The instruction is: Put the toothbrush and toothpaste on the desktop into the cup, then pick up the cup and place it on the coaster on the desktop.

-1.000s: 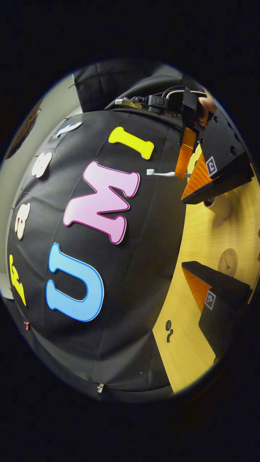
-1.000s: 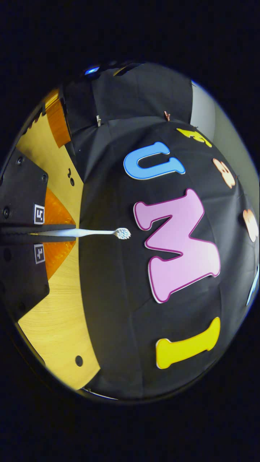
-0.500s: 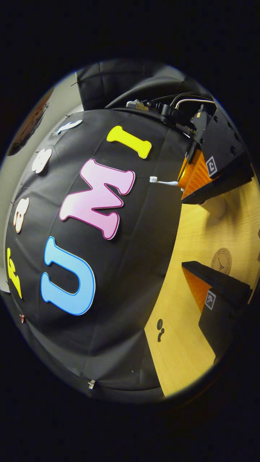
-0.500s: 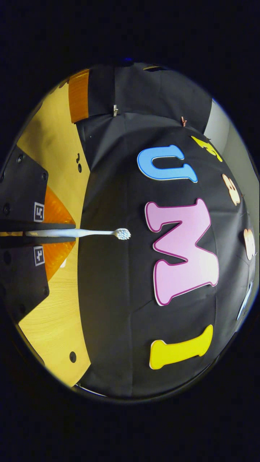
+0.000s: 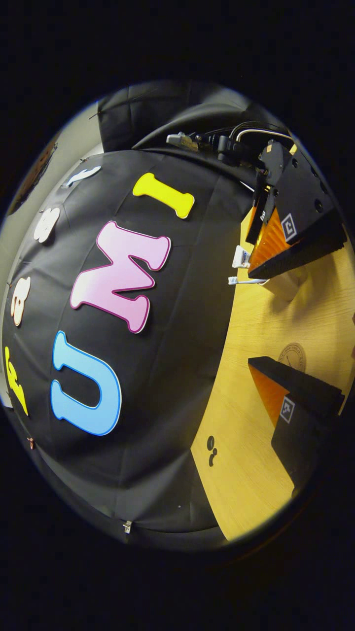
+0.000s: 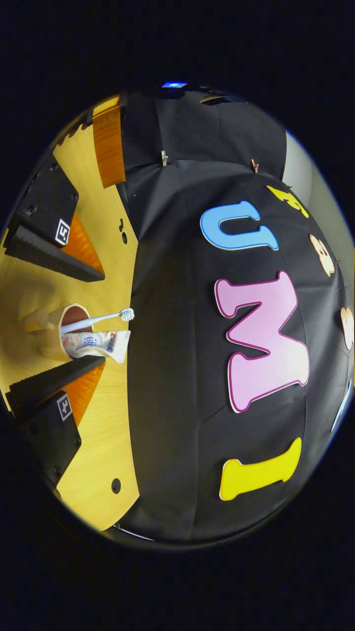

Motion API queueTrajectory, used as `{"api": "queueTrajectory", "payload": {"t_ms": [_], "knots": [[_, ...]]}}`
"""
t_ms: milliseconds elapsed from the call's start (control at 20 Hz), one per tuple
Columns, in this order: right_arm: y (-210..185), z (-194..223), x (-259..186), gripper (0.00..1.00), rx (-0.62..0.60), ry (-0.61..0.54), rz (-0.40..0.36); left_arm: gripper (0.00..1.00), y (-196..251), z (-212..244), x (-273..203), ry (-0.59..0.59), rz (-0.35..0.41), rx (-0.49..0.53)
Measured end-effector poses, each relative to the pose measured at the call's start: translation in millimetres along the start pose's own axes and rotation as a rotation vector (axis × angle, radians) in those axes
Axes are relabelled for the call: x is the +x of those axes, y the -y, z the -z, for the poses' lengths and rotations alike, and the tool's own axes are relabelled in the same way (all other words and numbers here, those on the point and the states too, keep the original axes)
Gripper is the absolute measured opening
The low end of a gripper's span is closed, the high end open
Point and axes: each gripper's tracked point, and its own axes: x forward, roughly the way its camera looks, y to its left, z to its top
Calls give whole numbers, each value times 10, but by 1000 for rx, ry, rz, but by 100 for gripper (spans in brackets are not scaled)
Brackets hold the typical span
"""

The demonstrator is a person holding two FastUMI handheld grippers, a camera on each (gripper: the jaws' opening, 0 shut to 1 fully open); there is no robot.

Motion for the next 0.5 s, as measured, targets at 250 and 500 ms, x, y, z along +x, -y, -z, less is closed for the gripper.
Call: {"api": "queueTrajectory", "payload": {"t_ms": [250, 500], "knots": [[262, -98, -302, 97, 64, -63, 79, 97, -7, -15, -18, -64, -32, -22], [552, -66, -566, 97, 142, -169, 162, 97, -17, -29, -144, -127, -63, -27]]}}
